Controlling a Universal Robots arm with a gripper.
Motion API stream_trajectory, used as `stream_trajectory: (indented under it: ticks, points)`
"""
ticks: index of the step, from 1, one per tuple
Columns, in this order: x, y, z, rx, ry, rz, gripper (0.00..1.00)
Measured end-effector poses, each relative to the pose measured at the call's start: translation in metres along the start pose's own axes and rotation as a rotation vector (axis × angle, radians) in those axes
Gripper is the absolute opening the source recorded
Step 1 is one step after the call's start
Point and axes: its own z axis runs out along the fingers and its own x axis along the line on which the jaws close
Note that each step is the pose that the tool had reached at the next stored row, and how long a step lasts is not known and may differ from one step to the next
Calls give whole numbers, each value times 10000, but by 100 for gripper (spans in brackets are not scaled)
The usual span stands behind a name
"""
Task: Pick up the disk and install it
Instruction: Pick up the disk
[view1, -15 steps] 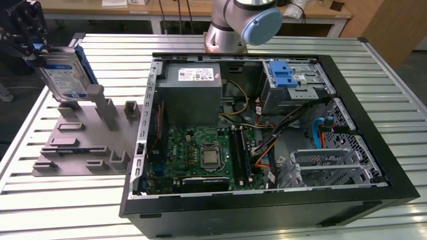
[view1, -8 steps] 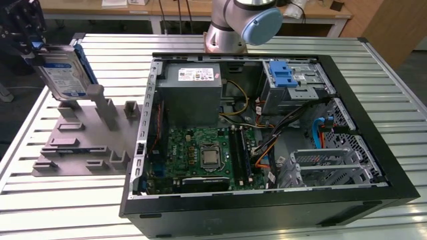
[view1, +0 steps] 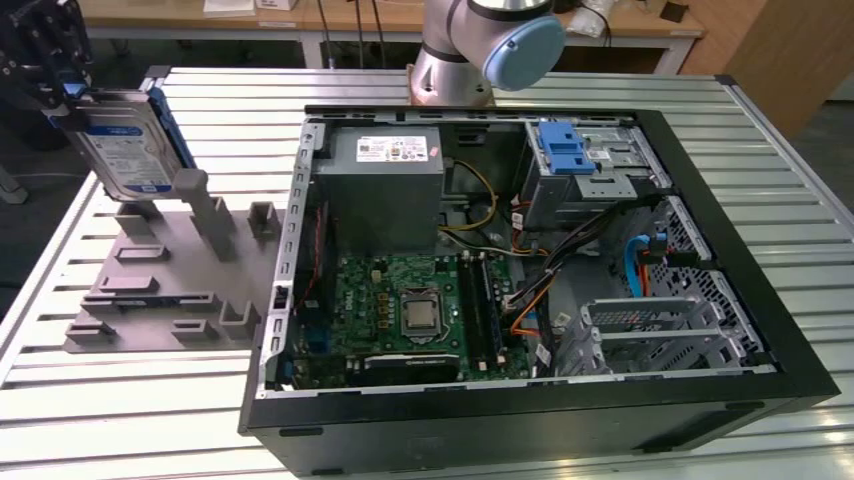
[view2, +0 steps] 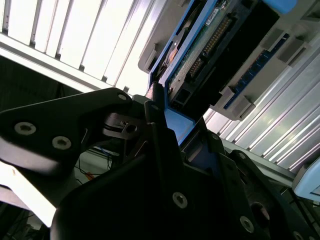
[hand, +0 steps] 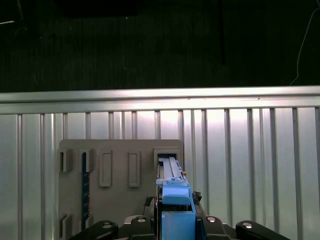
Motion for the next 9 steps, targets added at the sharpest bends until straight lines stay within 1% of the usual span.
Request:
stream_trajectory:
  ticks: [5,9]
  points:
    - [0,0,-27,-1,0,0,36]
    - [-1,1,-64,1,-1,0,36]
